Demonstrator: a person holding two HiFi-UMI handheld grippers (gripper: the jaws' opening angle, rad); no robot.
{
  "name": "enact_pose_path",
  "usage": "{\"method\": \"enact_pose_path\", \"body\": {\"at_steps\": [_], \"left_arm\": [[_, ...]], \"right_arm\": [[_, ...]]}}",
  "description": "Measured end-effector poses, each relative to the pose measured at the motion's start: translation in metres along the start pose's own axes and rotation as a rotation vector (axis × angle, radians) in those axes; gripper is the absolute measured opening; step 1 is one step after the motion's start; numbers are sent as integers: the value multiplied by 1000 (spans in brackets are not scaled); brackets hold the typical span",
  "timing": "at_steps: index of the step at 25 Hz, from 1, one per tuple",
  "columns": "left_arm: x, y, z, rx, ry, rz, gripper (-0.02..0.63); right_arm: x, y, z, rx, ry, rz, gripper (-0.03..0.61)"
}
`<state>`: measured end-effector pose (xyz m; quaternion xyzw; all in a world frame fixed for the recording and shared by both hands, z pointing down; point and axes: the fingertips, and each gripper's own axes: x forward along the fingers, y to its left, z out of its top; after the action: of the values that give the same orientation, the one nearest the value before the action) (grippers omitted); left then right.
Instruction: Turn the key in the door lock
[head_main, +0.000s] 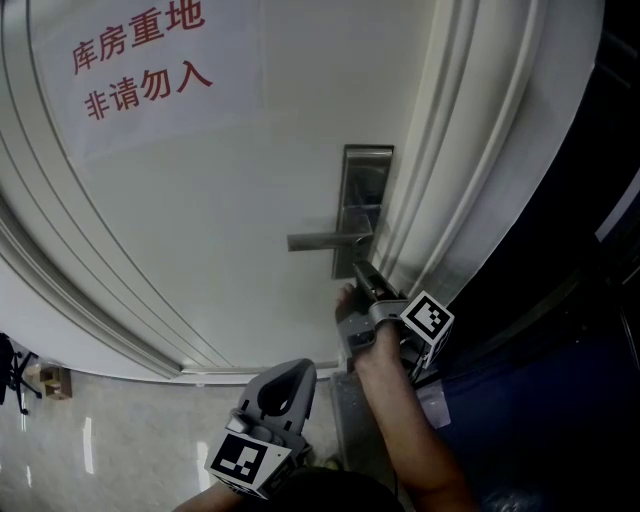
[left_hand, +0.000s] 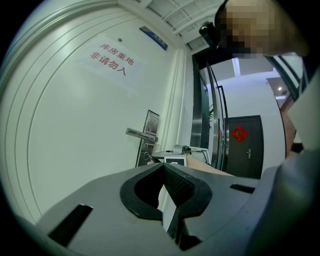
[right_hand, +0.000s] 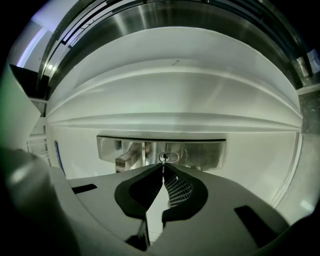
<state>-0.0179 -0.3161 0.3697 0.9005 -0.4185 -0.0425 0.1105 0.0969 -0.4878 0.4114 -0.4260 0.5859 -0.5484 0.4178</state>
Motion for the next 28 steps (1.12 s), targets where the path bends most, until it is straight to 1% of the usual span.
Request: {"method": "enact_pose_path", "body": {"at_steps": [3,11,18,21,24,28], "left_arm": [[0,1,0,0,-2,0,3],[-1,7,0,-5,-3,9,3],[1,12,-1,-9,0,7,3],[1,10,0,-7,-1,-1,3],[1,6,1,-1,-5,-7,3],[0,0,4,7,-8,-13,3]], "right_arm": [[5,2,0,21,0,-2,20],[23,-2,6,23,-10,-19,20],[26,2,4,32,-16,-7,20],[28,0,6,25,-9,20,21],[29,3,4,41,5,61,21],[22,3,2,26,11,72,23]]}}
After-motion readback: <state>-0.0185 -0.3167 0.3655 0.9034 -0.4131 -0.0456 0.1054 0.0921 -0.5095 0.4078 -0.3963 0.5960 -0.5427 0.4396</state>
